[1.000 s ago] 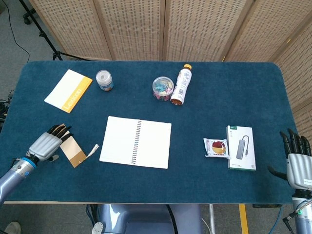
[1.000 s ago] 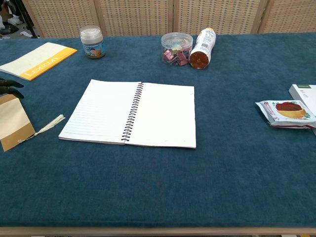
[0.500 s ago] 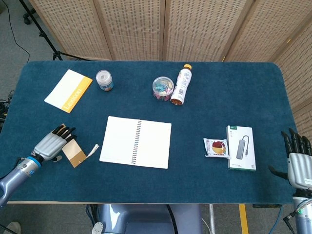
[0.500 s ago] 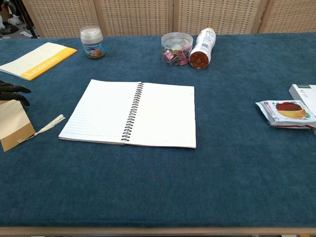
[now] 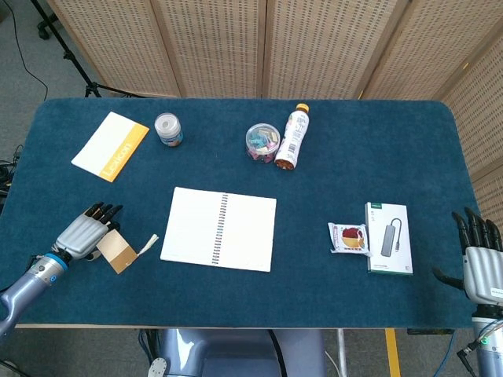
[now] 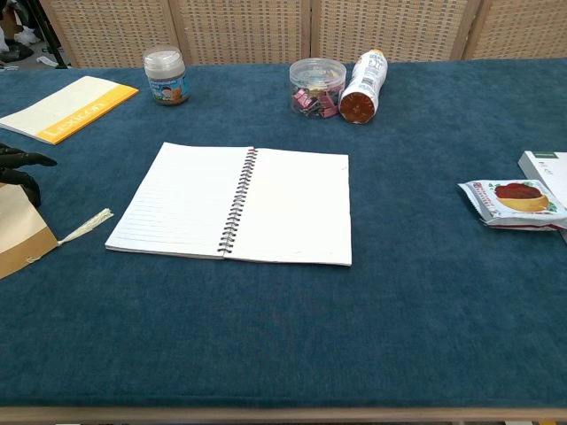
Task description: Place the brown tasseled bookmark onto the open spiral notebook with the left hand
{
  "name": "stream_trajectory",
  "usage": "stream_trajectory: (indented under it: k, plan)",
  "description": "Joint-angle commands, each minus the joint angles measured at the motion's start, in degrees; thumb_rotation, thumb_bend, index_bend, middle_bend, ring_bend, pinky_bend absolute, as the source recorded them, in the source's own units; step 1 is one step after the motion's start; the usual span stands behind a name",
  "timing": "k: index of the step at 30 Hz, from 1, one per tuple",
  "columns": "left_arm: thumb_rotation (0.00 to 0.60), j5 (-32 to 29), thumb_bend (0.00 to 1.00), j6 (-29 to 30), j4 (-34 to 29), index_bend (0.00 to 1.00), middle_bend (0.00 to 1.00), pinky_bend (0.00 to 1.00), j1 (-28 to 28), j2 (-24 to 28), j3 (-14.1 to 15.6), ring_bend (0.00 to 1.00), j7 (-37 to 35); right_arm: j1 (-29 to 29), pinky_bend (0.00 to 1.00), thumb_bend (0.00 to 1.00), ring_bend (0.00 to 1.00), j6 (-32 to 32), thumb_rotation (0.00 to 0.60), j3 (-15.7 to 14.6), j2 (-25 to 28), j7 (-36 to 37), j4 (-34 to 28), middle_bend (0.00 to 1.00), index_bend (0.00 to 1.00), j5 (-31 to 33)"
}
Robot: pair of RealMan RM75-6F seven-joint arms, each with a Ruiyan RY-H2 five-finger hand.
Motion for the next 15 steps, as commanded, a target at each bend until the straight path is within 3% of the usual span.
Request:
stream_trajectory:
  k: [1,9,15]
  plan:
    - [0.600,0.11,0.38,1.01,-0.73,0.53,0.00,0.00,0.08,0.56,0.03,0.00,0.35,-0.02,0.00,0.00,0.00,-0.02,0.600,-0.02,0.08,0.09,-0.07,0.00,0.00,0.00]
    - [0.600,4.02,0.37,11.11,-10.37,0.53,0.00,0.00,0.10,6.96,-1.32,0.00,4.53,-0.16,0.00,0.00,0.00,0.11,0.600,0.32,0.57,0.81,-0.31,0.00,0.00,0.45]
    - [0.600,11.01,0.37,18.48,-19.22,0.53,0.00,0.00,0.04,11.39,-0.79,0.00,10.45,-0.17,0.00,0.00,0.00,0.07,0.600,0.32,0.74,0.99,-0.39,0.00,0.00,0.45]
